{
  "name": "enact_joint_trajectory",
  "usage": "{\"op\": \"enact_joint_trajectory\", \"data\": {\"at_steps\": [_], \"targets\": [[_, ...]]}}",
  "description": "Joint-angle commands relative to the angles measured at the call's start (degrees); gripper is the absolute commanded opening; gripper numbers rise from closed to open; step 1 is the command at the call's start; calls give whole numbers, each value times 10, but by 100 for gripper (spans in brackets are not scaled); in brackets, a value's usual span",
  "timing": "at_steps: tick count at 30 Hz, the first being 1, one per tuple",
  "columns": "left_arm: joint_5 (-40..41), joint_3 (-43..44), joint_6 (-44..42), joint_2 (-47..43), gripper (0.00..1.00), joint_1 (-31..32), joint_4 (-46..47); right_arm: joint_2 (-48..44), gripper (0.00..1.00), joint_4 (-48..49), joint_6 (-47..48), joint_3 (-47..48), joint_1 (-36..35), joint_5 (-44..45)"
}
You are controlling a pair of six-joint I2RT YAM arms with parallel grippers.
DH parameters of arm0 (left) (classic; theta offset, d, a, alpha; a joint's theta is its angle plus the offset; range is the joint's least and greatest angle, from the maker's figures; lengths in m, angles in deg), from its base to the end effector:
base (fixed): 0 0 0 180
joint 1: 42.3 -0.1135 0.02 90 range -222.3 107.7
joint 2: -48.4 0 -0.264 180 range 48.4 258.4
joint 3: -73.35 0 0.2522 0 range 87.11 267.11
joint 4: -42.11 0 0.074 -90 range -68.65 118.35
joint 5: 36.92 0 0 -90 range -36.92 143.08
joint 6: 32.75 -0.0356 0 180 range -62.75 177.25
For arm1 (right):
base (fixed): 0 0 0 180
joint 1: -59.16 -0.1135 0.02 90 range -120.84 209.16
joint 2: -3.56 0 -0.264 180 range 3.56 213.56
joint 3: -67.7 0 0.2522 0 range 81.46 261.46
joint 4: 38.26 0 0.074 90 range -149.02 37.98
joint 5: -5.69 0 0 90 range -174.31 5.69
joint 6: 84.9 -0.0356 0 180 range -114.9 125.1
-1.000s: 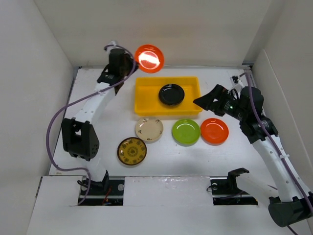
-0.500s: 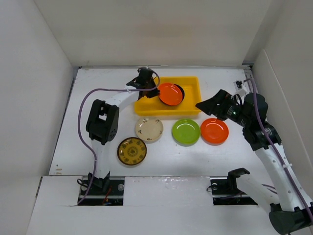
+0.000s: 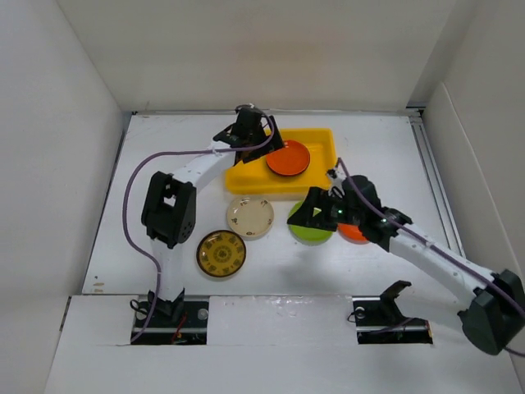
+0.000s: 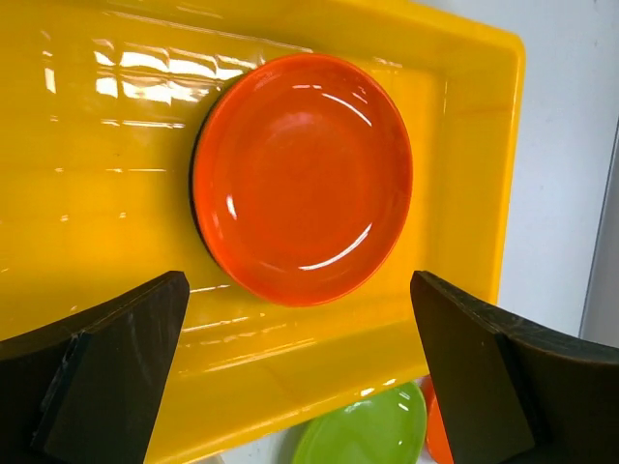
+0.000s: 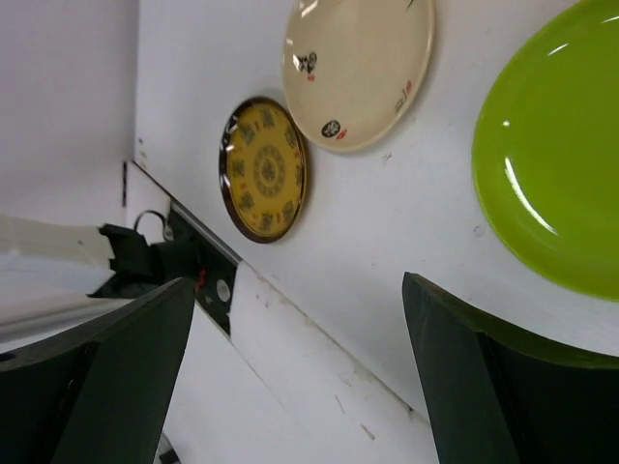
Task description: Place the plates into the plastic bin on the countertop
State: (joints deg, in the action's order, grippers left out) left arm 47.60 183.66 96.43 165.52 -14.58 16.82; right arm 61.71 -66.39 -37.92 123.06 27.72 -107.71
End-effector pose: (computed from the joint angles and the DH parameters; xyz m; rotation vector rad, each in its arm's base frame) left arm 0.4264 -0.2279 0.2604 -0.1640 2.2263 -0.7695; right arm 0.1838 0.1290 0.2707 -0.0363 2.3024 1.1612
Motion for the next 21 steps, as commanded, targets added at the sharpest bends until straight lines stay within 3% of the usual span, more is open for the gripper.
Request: {"op": "enact_joint_trajectory", "data": {"at_steps": [1, 4, 12, 14, 21], "targets": [[101, -42, -15, -116, 100, 6, -42, 60, 93, 107, -10, 21, -52, 62], [183, -115, -2, -209, 100, 0, -53, 128, 90, 133, -4, 44, -65, 71], [227, -419, 51, -441, 100, -108, -41, 289, 83, 188, -4, 95, -92, 113], [227, -454, 58, -493, 100, -141, -48, 330, 78, 203, -9, 116, -92, 119], [248, -567, 86, -615, 100, -141, -86, 419, 68, 203, -21, 163, -92, 150]]}}
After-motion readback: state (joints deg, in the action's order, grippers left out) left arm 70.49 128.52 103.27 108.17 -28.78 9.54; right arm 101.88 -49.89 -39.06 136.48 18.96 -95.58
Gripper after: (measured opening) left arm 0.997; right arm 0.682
